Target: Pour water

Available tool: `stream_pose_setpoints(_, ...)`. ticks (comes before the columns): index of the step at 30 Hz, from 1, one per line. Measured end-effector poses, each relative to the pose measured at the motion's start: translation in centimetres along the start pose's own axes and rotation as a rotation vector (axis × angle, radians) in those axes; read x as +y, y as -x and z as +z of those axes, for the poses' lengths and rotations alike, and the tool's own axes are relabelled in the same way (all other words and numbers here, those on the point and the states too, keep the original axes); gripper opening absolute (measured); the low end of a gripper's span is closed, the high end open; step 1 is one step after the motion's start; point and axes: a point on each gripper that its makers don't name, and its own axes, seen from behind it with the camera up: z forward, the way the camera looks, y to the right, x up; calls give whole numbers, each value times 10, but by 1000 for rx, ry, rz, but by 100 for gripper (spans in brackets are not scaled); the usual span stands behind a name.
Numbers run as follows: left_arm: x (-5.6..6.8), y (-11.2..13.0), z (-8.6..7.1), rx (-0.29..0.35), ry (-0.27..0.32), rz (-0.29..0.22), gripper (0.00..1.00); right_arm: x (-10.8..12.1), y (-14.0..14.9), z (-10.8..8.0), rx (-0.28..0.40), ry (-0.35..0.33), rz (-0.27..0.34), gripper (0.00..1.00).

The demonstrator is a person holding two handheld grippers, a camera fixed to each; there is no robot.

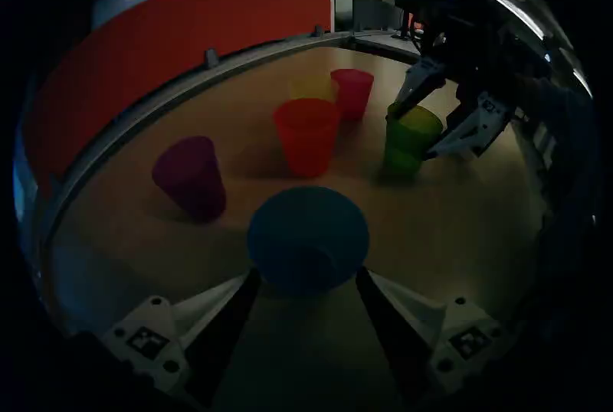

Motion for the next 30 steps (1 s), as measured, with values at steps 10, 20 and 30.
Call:
stream_pose_setpoints(10, 1, 4, -5, -7, -7, -8, 92, 0, 4, -2, -10, 12, 21, 97)
stream_pose_setpoints(20, -1, 12, -16, -5, -26, -30, 92, 1, 11, -19, -15, 26, 34, 100)
stream_pose_setpoints(30, 0, 23, -38, 17, -56, -85, 92, 9, 27, -51, -14, 88, 56, 100)
